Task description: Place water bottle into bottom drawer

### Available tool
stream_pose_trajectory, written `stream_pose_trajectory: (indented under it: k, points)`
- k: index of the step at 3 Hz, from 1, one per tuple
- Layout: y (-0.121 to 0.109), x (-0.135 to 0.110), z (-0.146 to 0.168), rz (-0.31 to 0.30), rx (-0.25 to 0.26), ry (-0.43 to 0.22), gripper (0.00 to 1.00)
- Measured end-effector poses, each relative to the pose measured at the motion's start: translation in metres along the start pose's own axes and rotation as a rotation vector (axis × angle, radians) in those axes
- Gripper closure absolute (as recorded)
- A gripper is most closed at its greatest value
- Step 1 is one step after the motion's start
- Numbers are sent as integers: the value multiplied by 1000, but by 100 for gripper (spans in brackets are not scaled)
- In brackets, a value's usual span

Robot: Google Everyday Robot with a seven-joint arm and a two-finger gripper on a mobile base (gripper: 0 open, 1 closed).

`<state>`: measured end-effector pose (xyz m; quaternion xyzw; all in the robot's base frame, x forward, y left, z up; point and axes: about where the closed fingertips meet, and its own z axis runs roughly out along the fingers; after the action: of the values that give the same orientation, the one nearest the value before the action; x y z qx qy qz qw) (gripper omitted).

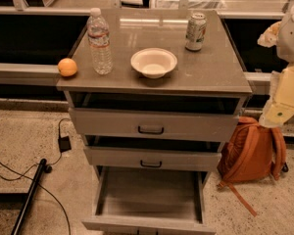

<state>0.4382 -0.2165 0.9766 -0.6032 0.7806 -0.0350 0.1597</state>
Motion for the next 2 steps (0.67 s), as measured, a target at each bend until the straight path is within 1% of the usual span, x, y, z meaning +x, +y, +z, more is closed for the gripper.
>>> stream_pose_trajectory:
  k: [1, 2]
  points:
    - [0, 0, 0, 0, 0, 0, 0]
    - [-25, -37, 15, -39, 27, -114, 0]
